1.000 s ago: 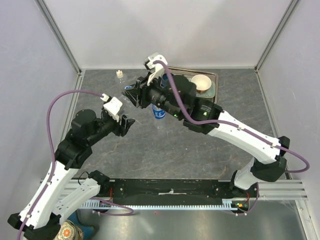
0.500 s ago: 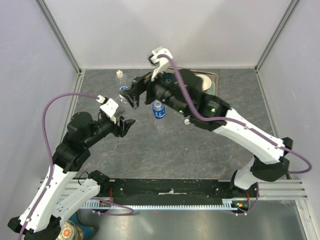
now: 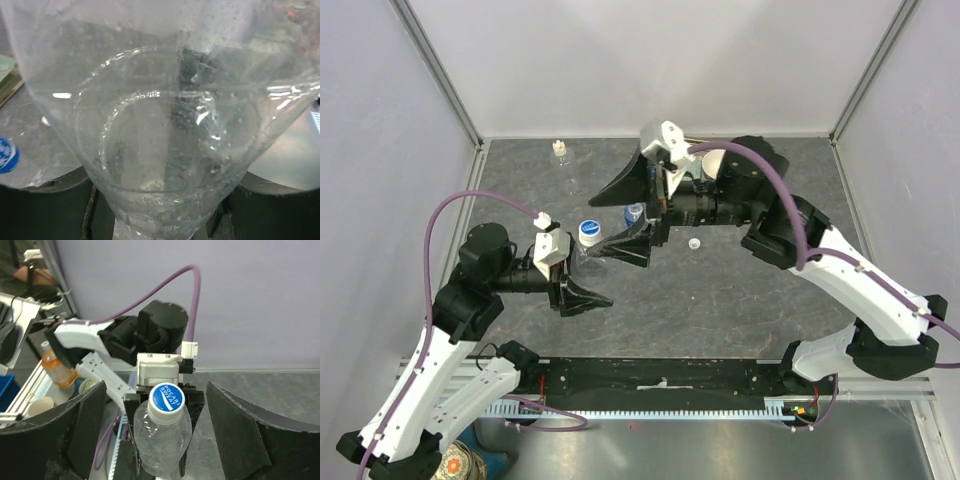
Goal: Screw on the bottle caps
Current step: Screw the bottle cap onto the plastic bottle.
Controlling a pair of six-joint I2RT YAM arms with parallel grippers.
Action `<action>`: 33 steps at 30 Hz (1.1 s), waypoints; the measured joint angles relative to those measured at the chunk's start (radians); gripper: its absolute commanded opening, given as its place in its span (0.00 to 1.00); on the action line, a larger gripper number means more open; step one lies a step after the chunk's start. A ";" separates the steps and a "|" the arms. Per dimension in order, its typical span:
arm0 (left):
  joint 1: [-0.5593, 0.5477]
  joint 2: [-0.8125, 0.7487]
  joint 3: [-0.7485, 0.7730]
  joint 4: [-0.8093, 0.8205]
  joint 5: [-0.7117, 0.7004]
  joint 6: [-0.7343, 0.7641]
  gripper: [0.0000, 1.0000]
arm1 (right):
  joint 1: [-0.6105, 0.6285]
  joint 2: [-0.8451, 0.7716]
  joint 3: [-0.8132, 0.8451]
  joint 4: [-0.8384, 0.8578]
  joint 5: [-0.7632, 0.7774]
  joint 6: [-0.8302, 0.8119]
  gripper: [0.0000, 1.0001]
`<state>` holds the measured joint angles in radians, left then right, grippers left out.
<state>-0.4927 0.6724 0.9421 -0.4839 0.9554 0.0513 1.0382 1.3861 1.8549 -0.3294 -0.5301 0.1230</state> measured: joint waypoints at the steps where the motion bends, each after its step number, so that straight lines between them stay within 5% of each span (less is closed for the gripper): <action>1: 0.000 0.001 0.000 0.000 0.034 0.000 0.02 | 0.000 0.008 -0.011 0.003 -0.033 0.001 0.84; 17: 0.000 0.008 0.001 -0.001 0.158 0.000 0.02 | 0.000 0.056 -0.110 0.180 -0.220 0.112 0.50; 24: 0.000 0.005 0.002 -0.001 0.165 0.001 0.02 | -0.006 0.056 -0.116 0.197 -0.218 0.119 0.00; 33: 0.000 -0.003 0.002 -0.008 0.038 0.002 0.02 | -0.007 0.059 -0.111 0.164 -0.128 0.106 0.00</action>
<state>-0.4931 0.6689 0.9440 -0.4923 0.9932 0.0528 1.0309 1.4452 1.7443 -0.1650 -0.6579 0.2295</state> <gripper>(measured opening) 0.632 0.398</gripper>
